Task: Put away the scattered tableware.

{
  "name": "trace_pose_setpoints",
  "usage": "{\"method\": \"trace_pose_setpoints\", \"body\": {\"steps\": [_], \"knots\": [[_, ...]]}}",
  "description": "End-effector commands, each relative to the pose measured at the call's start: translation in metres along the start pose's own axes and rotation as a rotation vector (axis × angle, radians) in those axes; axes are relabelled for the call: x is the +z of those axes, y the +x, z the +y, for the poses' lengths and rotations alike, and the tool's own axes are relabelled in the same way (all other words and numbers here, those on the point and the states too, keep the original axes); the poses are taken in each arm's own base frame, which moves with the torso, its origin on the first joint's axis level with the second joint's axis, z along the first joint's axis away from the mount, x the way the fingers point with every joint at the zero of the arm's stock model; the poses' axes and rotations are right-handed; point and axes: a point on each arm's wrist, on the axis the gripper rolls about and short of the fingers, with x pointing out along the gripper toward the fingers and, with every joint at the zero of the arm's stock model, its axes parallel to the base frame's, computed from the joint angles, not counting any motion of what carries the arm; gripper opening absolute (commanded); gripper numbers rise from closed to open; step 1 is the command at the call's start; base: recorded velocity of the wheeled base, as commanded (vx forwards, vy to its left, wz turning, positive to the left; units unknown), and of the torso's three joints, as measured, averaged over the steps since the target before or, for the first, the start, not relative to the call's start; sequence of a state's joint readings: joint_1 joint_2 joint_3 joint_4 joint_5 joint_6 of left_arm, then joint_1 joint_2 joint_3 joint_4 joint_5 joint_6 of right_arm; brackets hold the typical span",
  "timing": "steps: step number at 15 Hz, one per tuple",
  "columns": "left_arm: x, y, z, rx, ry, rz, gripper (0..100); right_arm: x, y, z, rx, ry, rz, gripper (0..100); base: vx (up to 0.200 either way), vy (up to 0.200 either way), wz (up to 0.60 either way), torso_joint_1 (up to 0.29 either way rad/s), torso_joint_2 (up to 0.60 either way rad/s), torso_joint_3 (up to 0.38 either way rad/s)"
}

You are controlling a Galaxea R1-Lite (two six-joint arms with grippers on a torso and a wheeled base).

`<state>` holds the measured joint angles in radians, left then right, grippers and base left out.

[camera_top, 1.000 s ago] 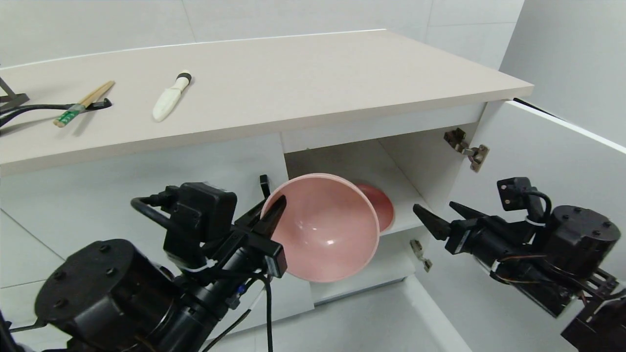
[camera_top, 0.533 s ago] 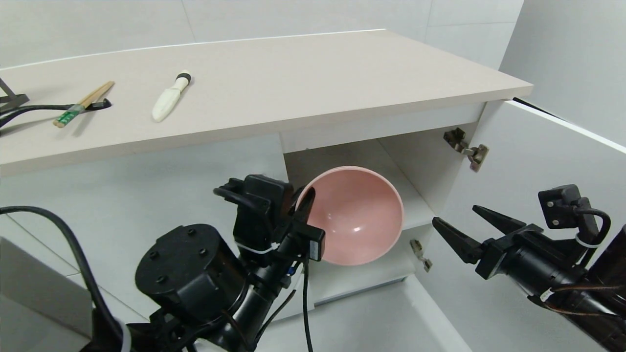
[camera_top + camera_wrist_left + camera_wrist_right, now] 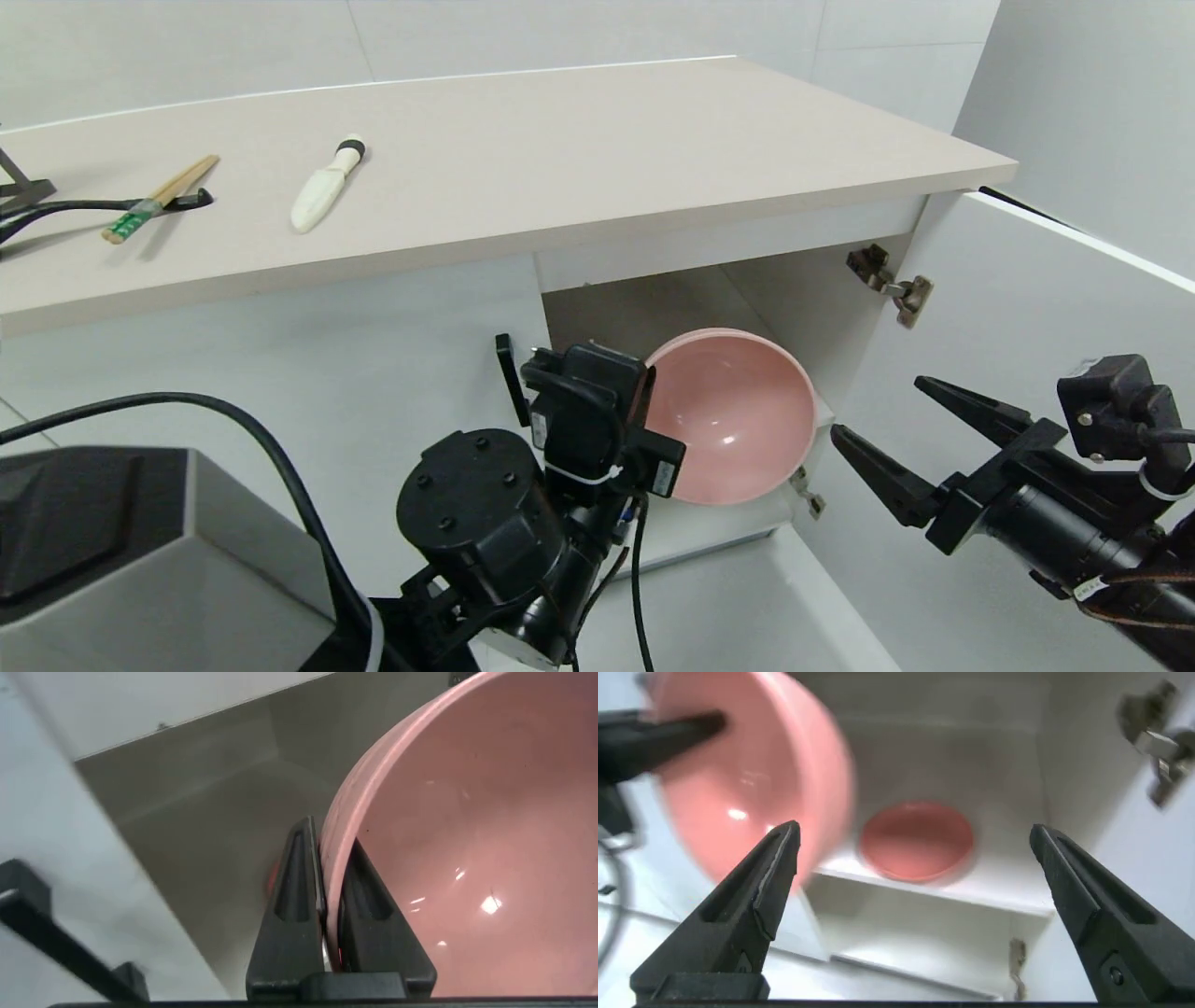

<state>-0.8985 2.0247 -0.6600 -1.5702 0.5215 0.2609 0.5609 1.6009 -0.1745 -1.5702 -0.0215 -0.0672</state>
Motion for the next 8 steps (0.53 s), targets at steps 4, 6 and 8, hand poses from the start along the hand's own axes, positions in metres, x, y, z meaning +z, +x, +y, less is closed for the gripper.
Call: {"method": "trace_pose_setpoints", "body": {"steps": [4, 6, 8], "knots": [[-0.001, 0.023, -0.017, 0.008, 0.037, -0.049, 0, 0.0, 0.021, 0.001, 0.002, 0.001, -0.019, 100, 0.0, 0.0, 0.0, 0.0, 0.0, 0.0], [0.0, 0.033, -0.023, 0.015, 0.044, -0.074, 0, -0.007, 0.04, -0.014, -0.061, -0.009, -0.012, 100, 0.0, 0.0, 0.0, 0.0, 0.0, 0.0], [0.0, 0.04, -0.028, 0.02, 0.047, -0.092, 0, -0.011, 0.056, -0.024, -0.098, -0.015, -0.019, 100, 0.0, 0.0, 0.0, 0.0, 0.0, 0.0]]}}
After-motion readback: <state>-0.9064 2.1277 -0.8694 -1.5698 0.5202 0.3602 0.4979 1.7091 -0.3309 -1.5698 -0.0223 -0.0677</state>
